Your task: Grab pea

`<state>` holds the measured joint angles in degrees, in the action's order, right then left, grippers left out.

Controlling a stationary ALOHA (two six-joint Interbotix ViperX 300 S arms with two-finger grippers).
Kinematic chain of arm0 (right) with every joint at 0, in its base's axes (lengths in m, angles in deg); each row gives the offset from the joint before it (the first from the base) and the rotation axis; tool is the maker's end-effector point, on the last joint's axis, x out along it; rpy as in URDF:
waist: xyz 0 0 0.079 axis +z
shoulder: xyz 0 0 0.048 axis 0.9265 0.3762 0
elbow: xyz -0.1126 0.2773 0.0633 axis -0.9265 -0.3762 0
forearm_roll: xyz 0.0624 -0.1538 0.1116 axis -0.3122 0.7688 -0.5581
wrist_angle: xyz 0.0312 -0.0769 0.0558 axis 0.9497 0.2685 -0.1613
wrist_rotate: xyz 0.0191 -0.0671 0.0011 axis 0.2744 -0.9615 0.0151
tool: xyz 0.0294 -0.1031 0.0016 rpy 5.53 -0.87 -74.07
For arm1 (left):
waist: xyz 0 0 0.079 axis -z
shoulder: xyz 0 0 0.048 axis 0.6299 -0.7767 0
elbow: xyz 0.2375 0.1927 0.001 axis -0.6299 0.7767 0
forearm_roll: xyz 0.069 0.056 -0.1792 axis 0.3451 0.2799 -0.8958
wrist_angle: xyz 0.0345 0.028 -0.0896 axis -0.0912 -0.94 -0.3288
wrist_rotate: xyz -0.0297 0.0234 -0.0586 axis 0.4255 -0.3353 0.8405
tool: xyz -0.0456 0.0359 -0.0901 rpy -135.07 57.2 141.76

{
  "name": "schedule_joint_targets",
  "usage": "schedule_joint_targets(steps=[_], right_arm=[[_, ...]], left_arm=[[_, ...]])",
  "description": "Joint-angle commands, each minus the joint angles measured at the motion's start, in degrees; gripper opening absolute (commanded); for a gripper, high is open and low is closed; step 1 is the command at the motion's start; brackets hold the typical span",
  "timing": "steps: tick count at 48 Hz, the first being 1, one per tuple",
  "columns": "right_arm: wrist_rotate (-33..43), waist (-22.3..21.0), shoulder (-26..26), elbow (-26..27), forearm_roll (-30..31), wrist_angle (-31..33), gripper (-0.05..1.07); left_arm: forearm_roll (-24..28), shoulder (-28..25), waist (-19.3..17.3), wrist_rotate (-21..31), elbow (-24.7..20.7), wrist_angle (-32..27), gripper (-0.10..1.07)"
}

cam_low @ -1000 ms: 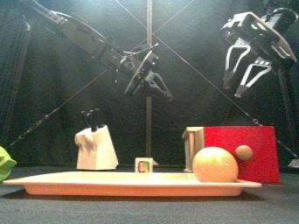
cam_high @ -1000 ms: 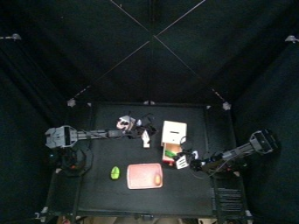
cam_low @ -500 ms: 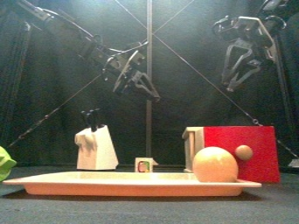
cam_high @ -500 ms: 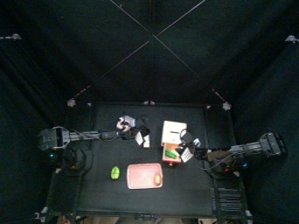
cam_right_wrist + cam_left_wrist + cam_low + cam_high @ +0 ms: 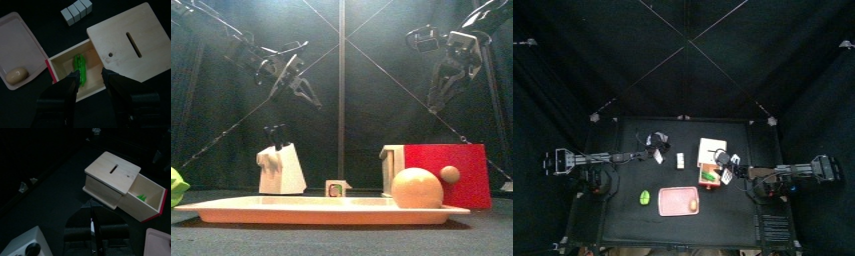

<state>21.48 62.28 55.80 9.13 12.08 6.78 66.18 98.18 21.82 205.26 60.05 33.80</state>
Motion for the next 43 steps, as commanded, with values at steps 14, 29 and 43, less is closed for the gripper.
schedule_joint_targets(steps=[14, 29, 43], right_arm=[[-11.16, -7.65, 6.59, 1.67, -18.81, -6.15, 0.79], [-11.43, -7.29, 11.60, 2.72, -24.08, -5.45, 0.80], [-11.34, -7.38, 16.17, 3.52, -24.52, -5.63, 0.94]], left_arm=[[2.20, 0.70, -2.29, 0.09, 0.18, -0.44, 0.30], [2.37, 0.97, -3.34, 0.09, 1.67, -0.44, 0.30], [2.11, 0.70, -4.04, 0.18, 1.67, -0.26, 0.30]])
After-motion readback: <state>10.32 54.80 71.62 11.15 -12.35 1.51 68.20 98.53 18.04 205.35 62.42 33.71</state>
